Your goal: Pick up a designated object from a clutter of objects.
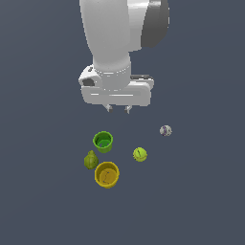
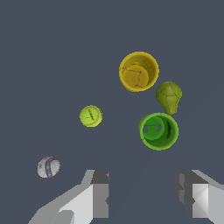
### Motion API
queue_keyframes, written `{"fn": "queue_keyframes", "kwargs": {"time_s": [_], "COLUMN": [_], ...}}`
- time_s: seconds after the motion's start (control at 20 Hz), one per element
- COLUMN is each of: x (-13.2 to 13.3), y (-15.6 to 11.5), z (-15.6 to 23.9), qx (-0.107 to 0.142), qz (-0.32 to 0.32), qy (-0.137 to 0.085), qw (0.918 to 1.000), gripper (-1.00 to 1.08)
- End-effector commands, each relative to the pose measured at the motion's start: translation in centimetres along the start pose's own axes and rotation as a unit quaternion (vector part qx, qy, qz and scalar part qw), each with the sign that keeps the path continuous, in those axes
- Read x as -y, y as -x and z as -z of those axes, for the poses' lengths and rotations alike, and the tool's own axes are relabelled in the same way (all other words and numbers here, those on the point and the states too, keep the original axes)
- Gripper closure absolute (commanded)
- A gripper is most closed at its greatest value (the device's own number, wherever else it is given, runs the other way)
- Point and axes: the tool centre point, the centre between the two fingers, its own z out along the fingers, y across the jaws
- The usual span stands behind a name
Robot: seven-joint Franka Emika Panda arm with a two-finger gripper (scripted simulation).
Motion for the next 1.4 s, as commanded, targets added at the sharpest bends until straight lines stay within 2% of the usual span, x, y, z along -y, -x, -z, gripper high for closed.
{"fn": "queue_keyframes", "kwargs": {"time_s": [0.0,0.25,0.35,0.5,0.7,0.95,1.15,1.35], "x": [-0.5,-1.9,-2.6,-3.7,-5.3,-7.1,-8.4,-9.3], "y": [-0.4,-1.5,-2.0,-2.6,-3.4,-4.0,-4.3,-4.5], "z": [-1.0,-3.7,-5.1,-7.2,-10.1,-13.8,-16.1,-17.9], "qx": [0.011,0.040,0.055,0.077,0.108,0.144,0.167,0.184], "qz": [-0.033,-0.121,-0.164,-0.229,-0.313,-0.411,-0.471,-0.513], "qy": [-0.009,-0.030,-0.040,-0.052,-0.066,-0.078,-0.083,-0.085], "qw": [0.9994,0.9913,0.9841,0.9690,0.9413,0.8967,0.8623,0.8344], "gripper": [-0.20,-0.20,-0.20,-0.20,-0.20,-0.20,-0.20,-0.20]}}
